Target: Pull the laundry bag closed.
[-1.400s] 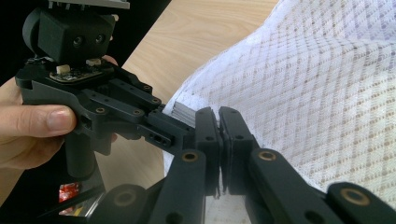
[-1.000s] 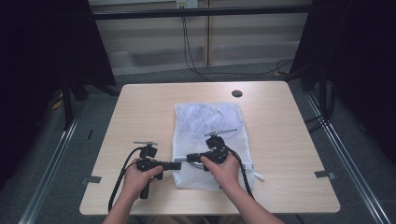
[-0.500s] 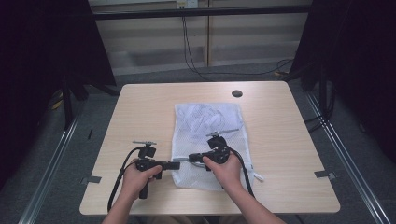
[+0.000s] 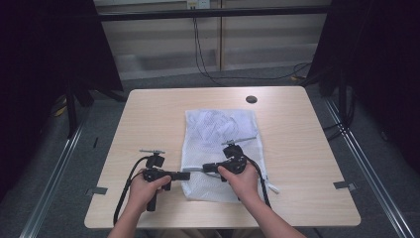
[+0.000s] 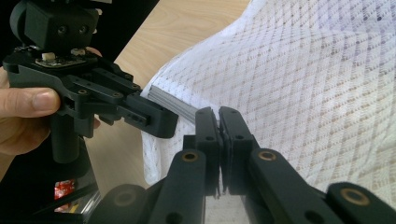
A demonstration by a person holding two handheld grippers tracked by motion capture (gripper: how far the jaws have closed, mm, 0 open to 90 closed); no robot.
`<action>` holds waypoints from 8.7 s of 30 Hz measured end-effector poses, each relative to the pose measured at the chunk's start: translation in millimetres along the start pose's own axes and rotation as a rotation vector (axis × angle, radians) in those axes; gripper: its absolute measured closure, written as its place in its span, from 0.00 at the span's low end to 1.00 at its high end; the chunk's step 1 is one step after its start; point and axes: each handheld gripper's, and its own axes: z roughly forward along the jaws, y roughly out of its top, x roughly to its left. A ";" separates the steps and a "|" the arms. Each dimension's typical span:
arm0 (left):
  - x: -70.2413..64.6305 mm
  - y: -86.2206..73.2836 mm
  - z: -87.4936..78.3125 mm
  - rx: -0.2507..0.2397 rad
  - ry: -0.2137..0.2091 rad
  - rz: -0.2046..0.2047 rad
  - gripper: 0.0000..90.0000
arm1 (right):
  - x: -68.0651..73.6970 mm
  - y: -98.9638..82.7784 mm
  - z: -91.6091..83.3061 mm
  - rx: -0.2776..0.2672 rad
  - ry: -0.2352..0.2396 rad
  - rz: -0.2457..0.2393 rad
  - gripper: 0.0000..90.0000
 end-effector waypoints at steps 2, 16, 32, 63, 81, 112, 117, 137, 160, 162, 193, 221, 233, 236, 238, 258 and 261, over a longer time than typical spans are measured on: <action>0.5 0.1 0.0 0.001 0.003 0.003 0.98 | -0.2 0.0 -0.1 0.001 0.000 0.001 0.97; 0.6 -0.1 -0.4 0.005 0.007 -0.002 0.98 | 0.0 -0.6 -0.8 0.007 0.007 0.004 0.97; 1.6 -0.5 -2.0 0.006 -0.005 -0.026 0.98 | -5.4 -2.2 -8.0 0.006 -0.005 0.005 0.97; 2.6 -0.5 -5.6 0.013 -0.007 -0.026 0.98 | -10.2 -4.4 -18.0 0.001 -0.009 0.007 0.97; 4.0 0.7 -6.4 0.012 -0.007 -0.045 0.98 | -11.2 -6.4 -19.7 0.003 -0.012 0.008 0.97; 4.7 5.7 -9.7 0.020 -0.012 -0.043 0.98 | -15.5 -7.6 -26.3 0.000 -0.003 0.021 0.97; 5.7 2.7 -10.3 0.022 -0.013 -0.057 0.98 | -15.4 -8.1 -24.6 0.012 0.000 0.021 0.97; 8.0 -1.7 -14.0 0.020 -0.003 -0.054 0.98 | -19.1 -9.9 -28.1 0.023 0.005 0.024 0.97; 9.7 -1.6 -18.5 0.016 0.008 -0.060 0.98 | -25.7 -13.0 -34.4 0.021 0.001 0.027 0.97; 10.1 -0.8 -18.6 0.015 -0.003 -0.068 0.98 | -27.3 -13.6 -36.5 0.019 0.003 0.034 0.97; 10.2 -0.2 -18.2 0.023 0.005 -0.083 0.98 | -35.5 -17.9 -47.2 0.004 -0.003 0.039 0.97; 9.8 -2.2 -21.2 0.022 0.003 -0.078 0.98 | -33.4 -17.7 -49.5 0.007 0.004 0.041 0.97; 11.1 -2.1 -22.5 0.019 0.007 -0.071 0.98 | -36.1 -18.9 -54.6 0.002 0.001 0.044 0.97; 11.4 -2.2 -23.7 0.016 0.010 -0.076 0.98 | -38.5 -20.1 -56.3 0.003 -0.009 0.044 0.97; 10.6 -2.6 -23.1 0.020 0.003 -0.082 0.98 | -39.9 -20.8 -58.1 -0.002 -0.007 0.048 0.97; 9.6 -3.0 -21.5 0.024 0.004 -0.084 0.98 | -42.4 -22.3 -64.1 -0.006 -0.008 0.049 0.97; 9.9 -3.6 -21.2 0.032 0.011 -0.066 0.98 | -43.1 -22.0 -65.2 -0.003 -0.008 0.048 0.97</action>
